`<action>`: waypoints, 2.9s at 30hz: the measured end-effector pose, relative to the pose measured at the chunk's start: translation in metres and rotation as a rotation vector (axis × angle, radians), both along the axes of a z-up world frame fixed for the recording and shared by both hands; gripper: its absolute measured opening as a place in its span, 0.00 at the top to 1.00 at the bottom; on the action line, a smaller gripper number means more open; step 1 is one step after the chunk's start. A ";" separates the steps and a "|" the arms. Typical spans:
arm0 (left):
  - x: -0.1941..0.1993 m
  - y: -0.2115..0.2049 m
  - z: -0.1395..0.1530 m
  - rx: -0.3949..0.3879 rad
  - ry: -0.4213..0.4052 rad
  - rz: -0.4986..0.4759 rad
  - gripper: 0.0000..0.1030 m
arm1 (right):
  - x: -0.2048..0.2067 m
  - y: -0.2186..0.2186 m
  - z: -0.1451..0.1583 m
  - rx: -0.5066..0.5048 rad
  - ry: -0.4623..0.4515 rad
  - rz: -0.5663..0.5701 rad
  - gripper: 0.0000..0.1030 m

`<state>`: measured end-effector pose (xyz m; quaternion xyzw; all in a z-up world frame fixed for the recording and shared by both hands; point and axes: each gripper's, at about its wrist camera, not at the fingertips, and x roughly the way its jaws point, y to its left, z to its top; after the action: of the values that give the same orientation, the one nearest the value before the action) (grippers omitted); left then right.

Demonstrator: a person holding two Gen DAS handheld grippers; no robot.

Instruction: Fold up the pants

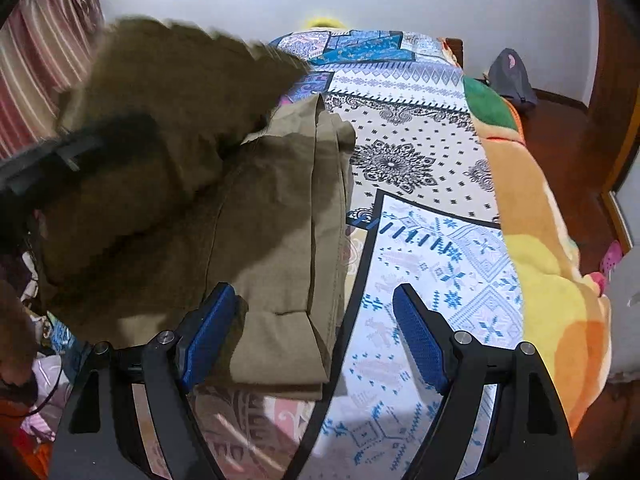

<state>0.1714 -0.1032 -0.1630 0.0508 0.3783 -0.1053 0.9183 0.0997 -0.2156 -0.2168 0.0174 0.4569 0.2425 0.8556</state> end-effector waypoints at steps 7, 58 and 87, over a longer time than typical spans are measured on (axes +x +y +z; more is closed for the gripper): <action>0.002 -0.015 -0.013 -0.035 0.087 -0.041 0.61 | -0.011 -0.028 0.009 0.006 -0.015 -0.047 0.24; 0.088 0.144 -0.082 0.107 0.245 0.103 0.38 | 0.003 0.019 0.002 0.036 0.001 0.071 0.21; 0.081 0.178 -0.047 0.069 0.132 0.164 0.63 | 0.072 0.027 0.036 -0.040 -0.136 0.083 0.24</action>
<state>0.2523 0.0745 -0.2102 0.0444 0.4442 -0.0198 0.8946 0.1715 -0.1884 -0.1807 -0.0353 0.4026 0.2694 0.8741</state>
